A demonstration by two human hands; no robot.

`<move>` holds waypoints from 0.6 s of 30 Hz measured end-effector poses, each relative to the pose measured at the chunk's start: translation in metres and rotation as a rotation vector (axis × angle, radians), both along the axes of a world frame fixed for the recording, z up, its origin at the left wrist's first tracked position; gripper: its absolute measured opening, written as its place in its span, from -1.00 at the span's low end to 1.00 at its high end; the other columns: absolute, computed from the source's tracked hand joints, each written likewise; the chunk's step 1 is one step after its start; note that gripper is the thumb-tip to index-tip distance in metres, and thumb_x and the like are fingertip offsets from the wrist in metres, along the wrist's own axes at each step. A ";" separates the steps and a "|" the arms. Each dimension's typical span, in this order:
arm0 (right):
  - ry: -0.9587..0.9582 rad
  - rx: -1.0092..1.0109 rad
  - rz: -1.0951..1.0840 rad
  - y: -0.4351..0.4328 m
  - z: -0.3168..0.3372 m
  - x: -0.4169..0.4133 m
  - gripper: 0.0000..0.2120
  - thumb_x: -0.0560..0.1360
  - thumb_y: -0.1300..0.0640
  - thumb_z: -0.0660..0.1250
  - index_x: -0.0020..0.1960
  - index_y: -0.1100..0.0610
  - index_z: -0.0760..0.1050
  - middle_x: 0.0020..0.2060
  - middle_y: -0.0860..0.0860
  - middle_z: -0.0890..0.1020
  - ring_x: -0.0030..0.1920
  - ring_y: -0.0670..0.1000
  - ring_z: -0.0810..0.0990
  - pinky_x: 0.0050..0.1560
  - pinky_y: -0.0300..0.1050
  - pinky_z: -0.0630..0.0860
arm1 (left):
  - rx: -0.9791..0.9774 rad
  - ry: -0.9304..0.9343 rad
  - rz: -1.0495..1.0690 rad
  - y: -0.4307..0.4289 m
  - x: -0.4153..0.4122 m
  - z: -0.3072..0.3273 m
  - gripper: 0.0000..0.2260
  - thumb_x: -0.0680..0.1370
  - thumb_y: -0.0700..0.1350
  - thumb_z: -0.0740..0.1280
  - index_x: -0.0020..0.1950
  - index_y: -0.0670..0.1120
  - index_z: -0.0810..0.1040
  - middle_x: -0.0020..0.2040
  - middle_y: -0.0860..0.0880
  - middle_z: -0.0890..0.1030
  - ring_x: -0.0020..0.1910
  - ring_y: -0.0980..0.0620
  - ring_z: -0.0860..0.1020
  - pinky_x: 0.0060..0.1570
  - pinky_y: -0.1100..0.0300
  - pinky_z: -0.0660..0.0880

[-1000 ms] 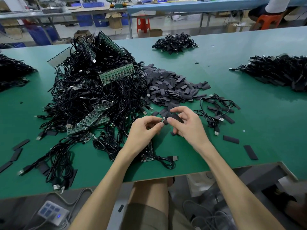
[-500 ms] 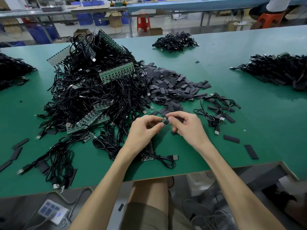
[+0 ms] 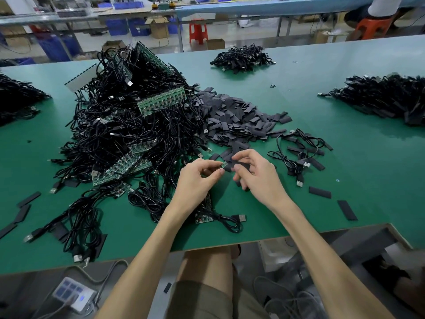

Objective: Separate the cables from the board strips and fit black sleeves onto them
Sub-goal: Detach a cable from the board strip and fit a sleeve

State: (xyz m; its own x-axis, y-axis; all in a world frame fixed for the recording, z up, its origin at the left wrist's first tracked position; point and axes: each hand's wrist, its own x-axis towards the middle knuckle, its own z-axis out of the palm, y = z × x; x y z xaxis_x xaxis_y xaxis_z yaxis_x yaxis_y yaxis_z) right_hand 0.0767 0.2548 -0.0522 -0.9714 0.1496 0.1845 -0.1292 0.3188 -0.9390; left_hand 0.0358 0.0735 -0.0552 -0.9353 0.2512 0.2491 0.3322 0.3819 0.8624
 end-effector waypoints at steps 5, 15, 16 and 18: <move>0.006 -0.060 -0.007 -0.001 0.002 0.001 -0.91 0.63 0.23 0.36 0.08 0.06 0.56 -0.35 -0.02 0.66 -0.48 -0.07 0.53 -0.43 -0.23 0.45 | 0.000 -0.008 0.001 0.000 0.002 0.001 -0.84 0.55 -0.10 0.50 0.12 -0.05 0.73 -0.16 0.13 0.59 -0.24 0.21 0.49 -0.15 0.30 0.41; -0.005 -0.092 0.018 0.001 -0.001 0.000 -0.95 0.60 0.22 0.42 0.06 0.12 0.60 -0.34 0.07 0.70 -0.48 0.00 0.55 -0.35 -0.22 0.51 | -0.030 0.006 -0.004 0.000 0.005 0.006 -0.82 0.54 -0.13 0.51 0.13 -0.07 0.73 -0.09 0.01 0.64 -0.20 0.16 0.52 -0.10 0.23 0.49; -0.008 -0.093 0.024 0.002 -0.002 -0.001 -0.94 0.59 0.23 0.42 0.06 0.12 0.60 -0.33 0.07 0.71 -0.47 0.01 0.56 -0.33 -0.22 0.53 | -0.036 0.008 -0.002 0.000 0.005 0.006 -0.82 0.54 -0.13 0.51 0.13 -0.08 0.73 -0.08 -0.01 0.64 -0.20 0.15 0.52 -0.09 0.22 0.50; -0.004 -0.114 0.038 0.003 -0.003 -0.003 -0.94 0.58 0.25 0.43 0.04 0.13 0.62 -0.30 0.07 0.73 -0.43 0.08 0.61 -0.30 -0.18 0.56 | -0.043 0.011 0.002 0.000 0.006 0.007 -0.82 0.54 -0.14 0.50 0.14 -0.08 0.73 -0.08 -0.01 0.63 -0.20 0.16 0.51 -0.09 0.24 0.49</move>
